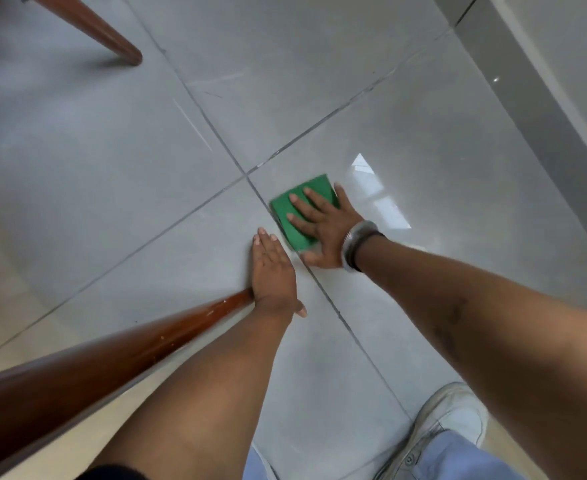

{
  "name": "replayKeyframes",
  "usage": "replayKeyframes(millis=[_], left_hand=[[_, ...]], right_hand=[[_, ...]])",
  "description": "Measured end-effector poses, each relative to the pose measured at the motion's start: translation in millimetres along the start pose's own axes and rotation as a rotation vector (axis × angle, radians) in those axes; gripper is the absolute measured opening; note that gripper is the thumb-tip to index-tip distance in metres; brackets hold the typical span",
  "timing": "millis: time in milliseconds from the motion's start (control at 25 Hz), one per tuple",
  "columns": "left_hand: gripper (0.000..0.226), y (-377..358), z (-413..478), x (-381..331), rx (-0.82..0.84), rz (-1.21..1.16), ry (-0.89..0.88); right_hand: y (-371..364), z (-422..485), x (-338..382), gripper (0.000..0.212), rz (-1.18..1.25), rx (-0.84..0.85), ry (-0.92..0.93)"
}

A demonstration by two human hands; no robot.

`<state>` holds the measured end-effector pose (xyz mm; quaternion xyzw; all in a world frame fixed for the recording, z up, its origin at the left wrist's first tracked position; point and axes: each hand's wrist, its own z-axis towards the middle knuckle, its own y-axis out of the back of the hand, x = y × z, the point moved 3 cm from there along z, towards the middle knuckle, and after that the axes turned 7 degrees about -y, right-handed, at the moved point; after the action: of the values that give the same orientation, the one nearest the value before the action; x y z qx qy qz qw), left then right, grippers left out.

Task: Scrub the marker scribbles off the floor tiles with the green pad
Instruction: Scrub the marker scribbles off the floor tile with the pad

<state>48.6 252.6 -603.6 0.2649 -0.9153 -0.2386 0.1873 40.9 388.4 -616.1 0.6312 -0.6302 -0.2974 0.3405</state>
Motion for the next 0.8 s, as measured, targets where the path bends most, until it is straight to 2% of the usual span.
replayKeyframes(millis=[80,240,320,440,560,680,800], left_hand=[[0.154,-4,0,3,-0.024,-0.026,0.005],[0.154,-6,1,1,-0.024,-0.02,-0.004],[0.154,-6,1,0,-0.027,0.001,-0.002],[0.153,-5,1,-3,-0.046,-0.006,0.001],[0.154,-2,1,-2,-0.017,-0.02,0.016],[0.149,1,-3,0,0.005,-0.035,0.016],[0.135,5,-5,5,0.017,0.006,-0.012]], right_hand=[[-27,-41,0,0.082,-0.085,0.016,0.11],[-48,-89,-26,0.078,-0.142,0.013,0.188],[-30,-64,-34,0.079,-0.164,-0.023,0.134],[8,0,-27,0.082,0.002,-0.057,-0.128],[17,22,-13,0.084,-0.013,-0.042,-0.099],[-29,-41,-10,0.085,-0.149,0.01,0.086],[-77,-123,-30,0.084,-0.144,0.021,0.087]])
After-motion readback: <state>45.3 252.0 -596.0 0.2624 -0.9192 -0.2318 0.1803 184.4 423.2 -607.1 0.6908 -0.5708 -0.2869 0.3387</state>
